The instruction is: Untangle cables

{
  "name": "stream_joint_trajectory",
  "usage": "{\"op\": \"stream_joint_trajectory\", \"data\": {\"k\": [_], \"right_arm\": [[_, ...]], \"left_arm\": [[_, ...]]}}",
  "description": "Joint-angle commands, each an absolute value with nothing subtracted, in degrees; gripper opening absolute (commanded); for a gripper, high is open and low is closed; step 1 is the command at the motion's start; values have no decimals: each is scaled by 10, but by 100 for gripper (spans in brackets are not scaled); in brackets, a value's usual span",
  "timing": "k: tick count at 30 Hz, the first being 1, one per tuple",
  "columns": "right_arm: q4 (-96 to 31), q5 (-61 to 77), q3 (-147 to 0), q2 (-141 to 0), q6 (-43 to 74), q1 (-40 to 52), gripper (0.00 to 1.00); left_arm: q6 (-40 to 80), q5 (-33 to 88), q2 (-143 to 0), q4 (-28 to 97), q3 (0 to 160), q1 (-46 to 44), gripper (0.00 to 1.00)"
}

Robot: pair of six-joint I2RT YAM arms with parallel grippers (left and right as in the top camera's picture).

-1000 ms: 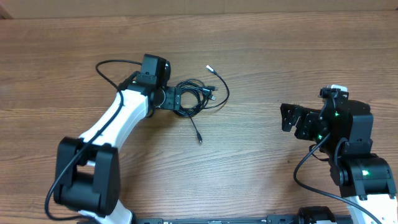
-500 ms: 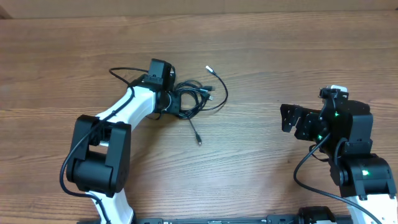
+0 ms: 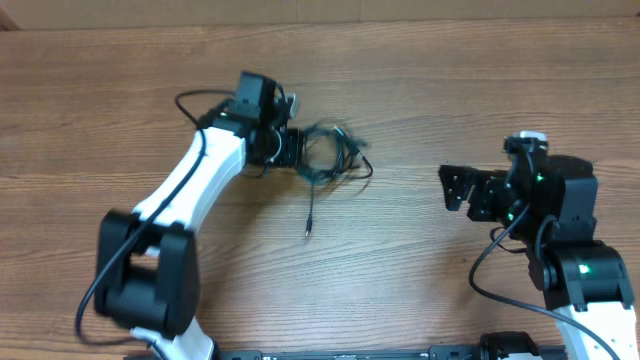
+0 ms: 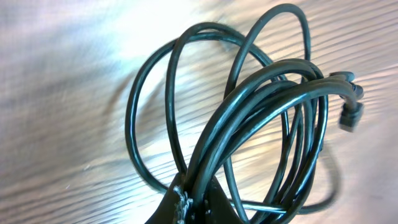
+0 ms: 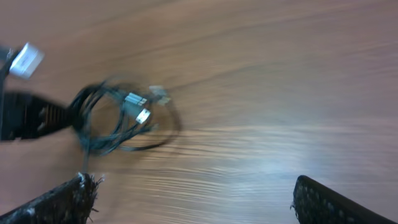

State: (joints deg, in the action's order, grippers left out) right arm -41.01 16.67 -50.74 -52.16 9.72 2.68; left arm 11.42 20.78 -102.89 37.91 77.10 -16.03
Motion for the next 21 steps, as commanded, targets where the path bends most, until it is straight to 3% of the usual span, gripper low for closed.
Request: {"op": "stream_joint_trajectory", "data": {"k": [1,7,11,21], "right_arm": [[-378,310,-522,-548,74,30,100],[-343,334,-522,-601,74,36,99],[-333,326,-522,-632,75,65,93],[-343,206,-522,-685,145,127,92]], "left_arm": [[76,287,-972,387,792,-181,4],[56,292,-959,405,792,-225,4],[56,292,-959,401,794,-256,4],[80,315,-958,401,836,-270,4]]}}
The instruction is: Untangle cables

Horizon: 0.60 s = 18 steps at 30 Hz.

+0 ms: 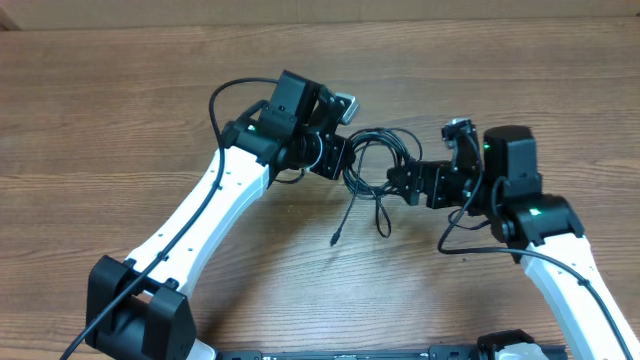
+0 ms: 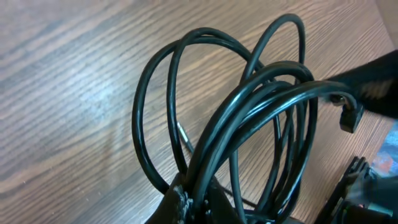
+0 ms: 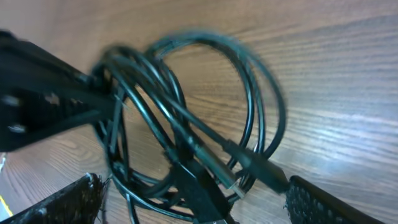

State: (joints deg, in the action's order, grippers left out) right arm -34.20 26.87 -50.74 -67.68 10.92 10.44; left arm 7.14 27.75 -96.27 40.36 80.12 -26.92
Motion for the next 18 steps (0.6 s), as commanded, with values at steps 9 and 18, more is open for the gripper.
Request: {"op": "stream_joint_trajectory", "data": {"k": [9,18], "right_arm": [[-406,-143,-521,-714,383,157,93],[-383,-87,-522,-726,376,158,97]], "left_arm": [[88,344,-955,453,861,-270,4],[53,272,-950,538,861,-265,4]]}}
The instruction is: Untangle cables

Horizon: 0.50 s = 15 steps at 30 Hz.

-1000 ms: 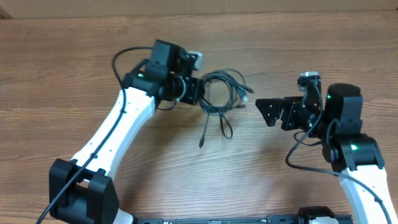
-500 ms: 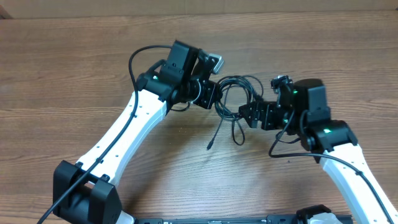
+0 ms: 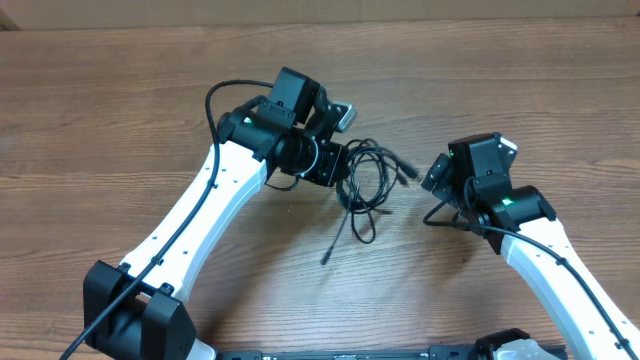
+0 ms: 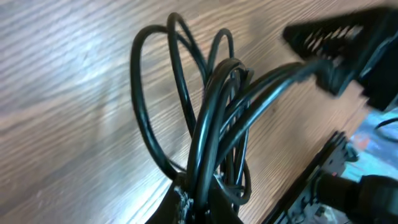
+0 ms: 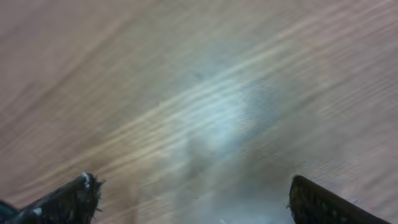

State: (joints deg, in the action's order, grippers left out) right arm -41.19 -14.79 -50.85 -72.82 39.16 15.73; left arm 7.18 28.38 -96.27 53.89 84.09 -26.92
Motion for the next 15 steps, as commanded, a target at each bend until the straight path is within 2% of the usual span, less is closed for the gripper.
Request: {"op": "stream_joint_trajectory", "data": {"k": [1,3,6,11,15], "right_arm": [[-355,-1,-522,-726,332,158,98],[-315,140,-522,-726,266,158,98],[-288,272,-522,-726,232,157,98],[-304,301,-521,-726,232,157,99],[-312,278,-521,-727,233,158,99]], "left_arm": [[51,267,-950,537,861,-267,4],[56,246,-950,531,861,-269,4],[95,202,-950,521,861,-270,4],[166,192,-950,495,861,-270,4],[207,288,-950,453,861,-270,4]]}}
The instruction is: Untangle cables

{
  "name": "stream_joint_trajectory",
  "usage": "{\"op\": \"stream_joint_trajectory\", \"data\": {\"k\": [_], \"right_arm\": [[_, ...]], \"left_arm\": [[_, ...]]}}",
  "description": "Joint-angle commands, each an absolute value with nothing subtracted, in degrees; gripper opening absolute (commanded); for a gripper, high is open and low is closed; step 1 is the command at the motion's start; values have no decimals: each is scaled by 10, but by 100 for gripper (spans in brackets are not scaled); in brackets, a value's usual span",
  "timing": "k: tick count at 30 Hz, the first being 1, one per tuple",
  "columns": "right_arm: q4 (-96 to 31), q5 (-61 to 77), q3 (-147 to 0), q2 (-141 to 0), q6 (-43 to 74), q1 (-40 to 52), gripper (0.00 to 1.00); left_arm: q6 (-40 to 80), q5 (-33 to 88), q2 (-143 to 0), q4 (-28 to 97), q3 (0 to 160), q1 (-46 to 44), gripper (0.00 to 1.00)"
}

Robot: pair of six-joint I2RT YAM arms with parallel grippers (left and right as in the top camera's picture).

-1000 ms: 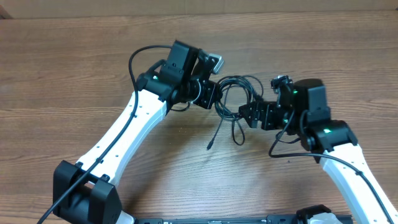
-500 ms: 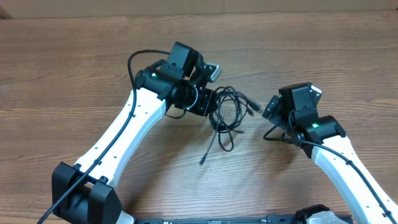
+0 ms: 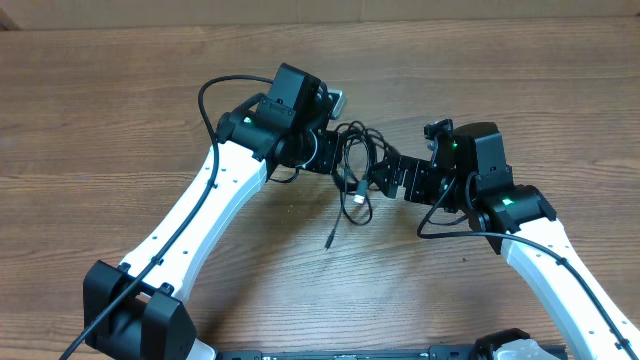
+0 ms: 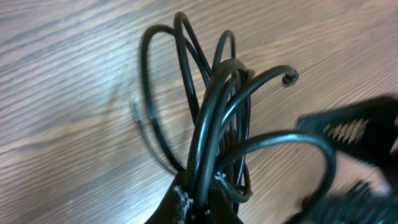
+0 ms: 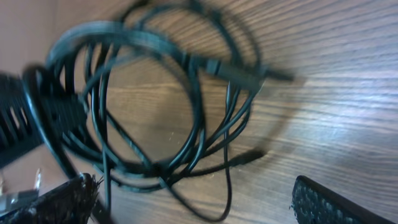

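Observation:
A tangled bundle of black cables [image 3: 356, 160] hangs from my left gripper [image 3: 335, 158], which is shut on several strands at once [image 4: 200, 198]. The loops [image 4: 214, 106] fan out above the jaws over the table. One loose end with a plug [image 3: 328, 242] trails down toward the near side. My right gripper [image 3: 392, 180] stands open just right of the bundle, facing it. In the right wrist view the loops [image 5: 155, 93] lie ahead of the right gripper [image 5: 193, 202], with one strand dipping between its fingers [image 5: 329, 202], which grip nothing.
Brown wooden table [image 3: 120, 120] runs all round. The two arms meet near the middle, their grippers a few centimetres apart. The left arm's own black supply cable [image 3: 215, 95] loops behind its wrist.
My right gripper, which was turned away at bare table and farther right, now faces the bundle and is closer to it, still open. The left gripper keeps its hold; the bundle has shifted slightly.
My left gripper first held the bundle at the left of the table while the right gripper stood open far to the right. Then the bundle was near the middle with the right gripper close. The right then pointed away, and now faces the loops again.

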State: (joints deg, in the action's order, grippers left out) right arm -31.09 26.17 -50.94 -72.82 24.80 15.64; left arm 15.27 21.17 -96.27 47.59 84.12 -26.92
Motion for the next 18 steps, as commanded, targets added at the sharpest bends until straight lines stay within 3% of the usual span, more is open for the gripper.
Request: {"op": "stream_joint_trajectory", "data": {"k": [1,6,13,17,18], "right_arm": [[-313,268,-521,-727,233,158,99],[-317,114,-521,-728,242,157,100],[-314,-35,-521,-728,299,157,100],[-335,-53,-514,-730,309,157,82],[-349,-69,-514,-734,322,157,82]], "left_arm": [[209,309,-950,448,861,-270,4],[209,410,-950,444,861,-270,4],[206,410,-950,469,861,-270,4],[199,409,-950,469,861,-269,4],[192,407,-949,469,861,-269,4]]}}
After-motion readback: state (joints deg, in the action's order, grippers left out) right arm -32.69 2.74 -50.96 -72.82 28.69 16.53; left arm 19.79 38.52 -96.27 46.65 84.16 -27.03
